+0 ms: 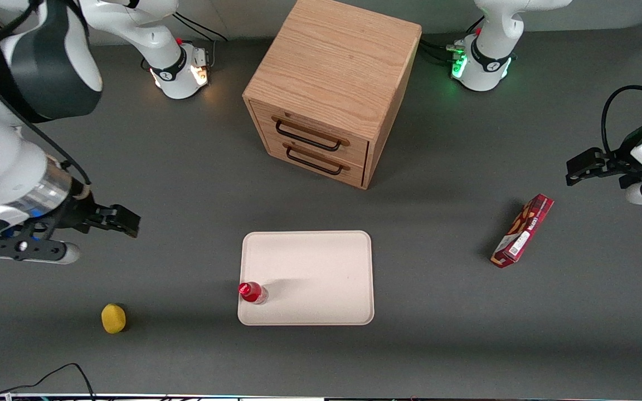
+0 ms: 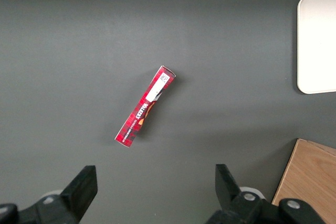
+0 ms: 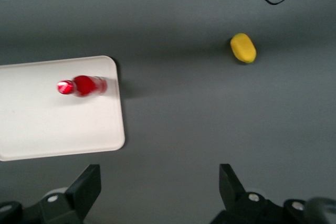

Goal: Place coke bottle on tray

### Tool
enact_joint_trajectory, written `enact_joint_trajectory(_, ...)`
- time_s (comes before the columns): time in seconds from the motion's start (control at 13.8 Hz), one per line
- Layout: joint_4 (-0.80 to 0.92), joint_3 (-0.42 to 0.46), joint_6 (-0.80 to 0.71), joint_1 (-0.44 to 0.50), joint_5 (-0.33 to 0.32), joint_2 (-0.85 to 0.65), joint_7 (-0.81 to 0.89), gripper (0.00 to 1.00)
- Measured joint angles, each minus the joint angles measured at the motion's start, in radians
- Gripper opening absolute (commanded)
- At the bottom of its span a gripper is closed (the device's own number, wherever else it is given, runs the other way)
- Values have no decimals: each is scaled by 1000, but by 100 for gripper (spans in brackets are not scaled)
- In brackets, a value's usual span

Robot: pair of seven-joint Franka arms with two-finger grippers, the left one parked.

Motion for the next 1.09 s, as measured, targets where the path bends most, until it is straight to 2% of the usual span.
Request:
enact_joint_trajectory(0.29, -213, 0, 160, -108, 1, -117, -134, 100)
enact_joint_trajectory(0.51, -316, 0, 182, -183, 1, -199, -239, 100)
enact_joint_trajectory(1.09, -335, 3, 118, -197, -5, -304, -249, 100)
